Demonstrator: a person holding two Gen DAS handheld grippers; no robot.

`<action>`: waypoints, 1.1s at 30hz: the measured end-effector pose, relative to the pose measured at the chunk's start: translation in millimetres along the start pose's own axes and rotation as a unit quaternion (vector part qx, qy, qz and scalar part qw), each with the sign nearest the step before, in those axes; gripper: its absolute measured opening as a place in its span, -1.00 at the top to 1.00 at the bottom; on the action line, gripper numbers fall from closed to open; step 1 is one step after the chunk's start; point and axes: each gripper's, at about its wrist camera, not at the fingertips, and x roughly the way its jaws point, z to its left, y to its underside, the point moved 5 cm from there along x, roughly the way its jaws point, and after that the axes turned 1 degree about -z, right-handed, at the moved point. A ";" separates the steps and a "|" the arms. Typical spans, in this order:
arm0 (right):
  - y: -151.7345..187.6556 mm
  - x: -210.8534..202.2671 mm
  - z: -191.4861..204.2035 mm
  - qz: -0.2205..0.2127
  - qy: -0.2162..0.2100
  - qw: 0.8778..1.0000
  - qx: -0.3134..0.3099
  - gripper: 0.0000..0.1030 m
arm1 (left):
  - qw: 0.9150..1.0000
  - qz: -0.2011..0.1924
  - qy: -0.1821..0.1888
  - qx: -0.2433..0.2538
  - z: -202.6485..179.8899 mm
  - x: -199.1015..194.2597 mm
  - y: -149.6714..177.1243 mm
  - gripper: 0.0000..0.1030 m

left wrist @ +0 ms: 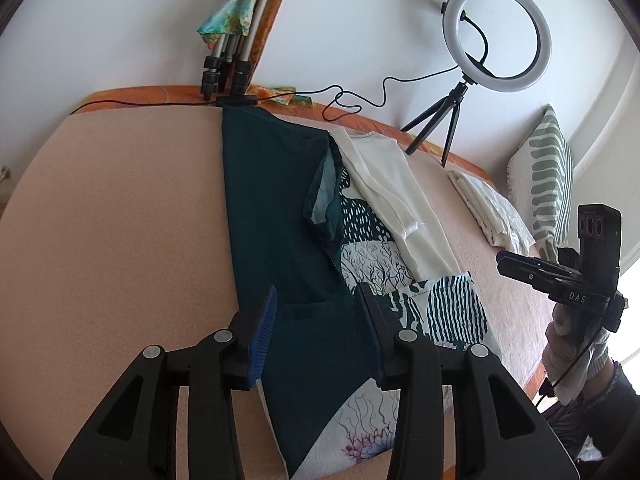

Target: Fold small clothes

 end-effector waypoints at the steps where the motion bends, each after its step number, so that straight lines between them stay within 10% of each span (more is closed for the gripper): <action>1: -6.8 2.0 -5.8 0.001 0.003 1.000 0.003 0.01 | 1.000 0.001 0.000 -0.002 4.1 3.7 -7.5 0.24; 17: -111.9 105.2 -116.4 0.036 -0.005 0.993 0.115 0.00 | 0.998 0.031 0.004 -0.050 71.4 101.0 -104.2 0.04; 33: -167.9 165.4 -130.4 0.033 -0.021 0.996 0.085 0.00 | 0.999 0.023 0.011 -0.048 95.2 170.2 -161.8 0.04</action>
